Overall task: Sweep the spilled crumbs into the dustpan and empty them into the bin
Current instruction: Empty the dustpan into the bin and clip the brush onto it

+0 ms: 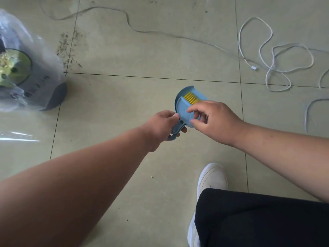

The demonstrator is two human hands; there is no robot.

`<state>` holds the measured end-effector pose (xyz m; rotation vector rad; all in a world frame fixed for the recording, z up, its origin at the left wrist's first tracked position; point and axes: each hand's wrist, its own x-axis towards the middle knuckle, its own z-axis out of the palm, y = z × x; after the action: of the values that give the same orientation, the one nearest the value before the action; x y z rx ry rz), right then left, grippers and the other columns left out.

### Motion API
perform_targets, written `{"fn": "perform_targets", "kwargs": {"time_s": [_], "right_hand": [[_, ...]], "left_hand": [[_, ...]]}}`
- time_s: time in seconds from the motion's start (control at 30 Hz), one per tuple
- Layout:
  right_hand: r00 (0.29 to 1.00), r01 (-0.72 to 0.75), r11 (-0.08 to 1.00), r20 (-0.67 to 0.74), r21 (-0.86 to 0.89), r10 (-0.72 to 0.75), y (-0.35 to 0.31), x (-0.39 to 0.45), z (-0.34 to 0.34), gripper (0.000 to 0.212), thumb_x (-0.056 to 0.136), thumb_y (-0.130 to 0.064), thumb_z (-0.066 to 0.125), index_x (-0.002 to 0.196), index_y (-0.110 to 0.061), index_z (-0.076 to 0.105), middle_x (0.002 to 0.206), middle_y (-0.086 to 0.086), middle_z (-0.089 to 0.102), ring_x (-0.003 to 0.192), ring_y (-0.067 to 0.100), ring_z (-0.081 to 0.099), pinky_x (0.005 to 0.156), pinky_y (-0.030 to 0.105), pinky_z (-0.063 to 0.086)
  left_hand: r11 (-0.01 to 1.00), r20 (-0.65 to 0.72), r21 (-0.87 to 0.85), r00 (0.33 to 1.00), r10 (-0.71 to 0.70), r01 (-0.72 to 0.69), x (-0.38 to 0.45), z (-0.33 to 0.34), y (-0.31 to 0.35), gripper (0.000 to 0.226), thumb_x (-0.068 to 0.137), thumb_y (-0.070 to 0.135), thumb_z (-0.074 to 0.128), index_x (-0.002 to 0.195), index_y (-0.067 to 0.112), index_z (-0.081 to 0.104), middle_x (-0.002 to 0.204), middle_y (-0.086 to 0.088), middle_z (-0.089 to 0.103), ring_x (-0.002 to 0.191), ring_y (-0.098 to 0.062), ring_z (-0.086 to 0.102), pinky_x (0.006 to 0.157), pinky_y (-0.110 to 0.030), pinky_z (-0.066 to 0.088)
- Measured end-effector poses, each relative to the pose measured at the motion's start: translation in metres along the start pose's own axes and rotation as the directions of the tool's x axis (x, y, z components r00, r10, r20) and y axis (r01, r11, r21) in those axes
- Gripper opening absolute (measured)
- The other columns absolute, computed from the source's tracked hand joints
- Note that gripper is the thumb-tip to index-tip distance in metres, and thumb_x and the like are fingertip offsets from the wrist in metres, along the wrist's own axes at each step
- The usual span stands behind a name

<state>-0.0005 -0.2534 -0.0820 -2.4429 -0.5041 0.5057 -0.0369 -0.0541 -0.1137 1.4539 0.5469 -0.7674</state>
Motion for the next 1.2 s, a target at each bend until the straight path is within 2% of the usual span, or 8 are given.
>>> {"fn": "perform_targets", "kwargs": {"time_s": [0.17, 0.3, 0.5, 0.6, 0.87, 0.97, 1.03, 1.2], "right_hand": [[0.908, -0.382, 0.924, -0.183, 0.005, 0.377, 0.041, -0.013, -0.006, 0.039, 0.083, -0.03, 0.076, 0.12, -0.026, 0.065, 0.11, 0.0, 0.054, 0.084, 0.01, 0.053, 0.087, 0.027, 0.047], [0.75, -0.628, 0.676, 0.07, 0.386, 0.658, 0.067, -0.031, 0.002, 0.055, 0.088, -0.032, 0.074, 0.139, -0.034, 0.053, 0.113, 0.009, 0.065, 0.079, 0.019, 0.065, 0.08, 0.044, 0.061], [0.769, -0.639, 0.606, 0.395, 0.474, 0.502, 0.082, -0.041, 0.024, 0.066, 0.093, -0.02, 0.069, 0.149, -0.046, 0.046, 0.153, -0.01, 0.048, 0.105, 0.017, 0.073, 0.101, 0.043, 0.057], [0.741, -0.665, 0.619, 0.472, 0.418, 0.477, 0.08, -0.037, 0.028, 0.065, 0.093, -0.022, 0.068, 0.15, -0.045, 0.045, 0.155, -0.016, 0.045, 0.108, 0.016, 0.072, 0.105, 0.041, 0.054], [0.789, -0.575, 0.782, 0.418, 0.242, 0.451, 0.061, -0.018, 0.03, 0.061, 0.093, -0.029, 0.067, 0.149, -0.041, 0.046, 0.145, -0.018, 0.054, 0.098, 0.01, 0.071, 0.09, 0.034, 0.06], [0.835, -0.493, 0.856, 0.361, 0.155, 0.415, 0.045, -0.008, 0.028, 0.059, 0.093, -0.028, 0.066, 0.148, -0.04, 0.047, 0.121, -0.006, 0.07, 0.069, 0.008, 0.065, 0.064, 0.026, 0.056], [0.891, -0.371, 0.928, 0.294, 0.031, 0.346, 0.029, -0.001, 0.02, 0.059, 0.092, -0.031, 0.067, 0.147, -0.041, 0.047, 0.119, -0.005, 0.067, 0.083, 0.003, 0.064, 0.078, 0.023, 0.053], [0.983, -0.106, 0.987, 0.136, -0.124, 0.122, -0.04, 0.039, -0.022, 0.065, 0.093, -0.031, 0.069, 0.153, -0.032, 0.044, 0.137, -0.008, 0.052, 0.104, 0.004, 0.054, 0.099, 0.021, 0.042]], "left_hand": [[0.996, 0.008, 0.088, 1.0, -0.024, 0.023, 0.009, 0.023, -0.018, 0.023, 0.111, 0.024, 0.056, 0.13, 0.014, 0.063, 0.105, -0.002, 0.084, 0.093, -0.016, 0.072, 0.087, -0.037, 0.053], [0.993, 0.036, 0.043, 0.993, -0.115, 0.113, 0.017, 0.049, -0.03, 0.026, 0.104, 0.019, 0.066, 0.129, 0.014, 0.062, 0.108, -0.003, 0.084, 0.112, -0.024, 0.075, 0.103, -0.047, 0.059], [0.977, -0.045, 0.076, 0.98, -0.196, 0.199, 0.035, 0.055, -0.046, 0.013, 0.097, 0.017, 0.065, 0.092, 0.015, 0.076, 0.107, -0.014, 0.082, 0.102, -0.033, 0.077, 0.104, -0.055, 0.059], [0.952, -0.087, 0.161, 0.965, -0.248, 0.259, 0.053, 0.042, -0.065, 0.029, 0.08, 0.027, 0.068, 0.105, 0.015, 0.074, 0.11, -0.019, 0.079, 0.105, -0.039, 0.078, 0.093, -0.059, 0.064], [0.811, -0.039, 0.565, 0.987, -0.157, 0.152, 0.042, 0.025, -0.032, 0.03, 0.109, 0.022, 0.058, 0.082, 0.027, 0.044, 0.086, 0.006, 0.055, 0.093, -0.019, 0.056, 0.064, -0.022, 0.047], [0.682, -0.023, 0.728, 0.996, -0.083, 0.074, 0.04, -0.008, -0.016, 0.031, 0.108, 0.039, 0.058, 0.122, 0.012, 0.061, 0.119, -0.009, 0.067, 0.105, -0.025, 0.059, 0.085, -0.029, 0.05], [0.637, -0.045, 0.77, 0.999, -0.006, 0.039, 0.034, -0.035, -0.005, 0.067, 0.104, 0.048, 0.062, 0.158, 0.011, 0.044, 0.143, -0.011, 0.065, 0.124, -0.03, 0.063, 0.105, -0.039, 0.051], [0.562, -0.025, 0.807, 0.94, 0.34, -0.182, 0.006, -0.113, 0.048, 0.071, 0.104, 0.036, 0.064, 0.168, 0.025, 0.034, 0.161, -0.01, 0.054, 0.144, -0.031, 0.054, 0.12, -0.041, 0.042]]}}
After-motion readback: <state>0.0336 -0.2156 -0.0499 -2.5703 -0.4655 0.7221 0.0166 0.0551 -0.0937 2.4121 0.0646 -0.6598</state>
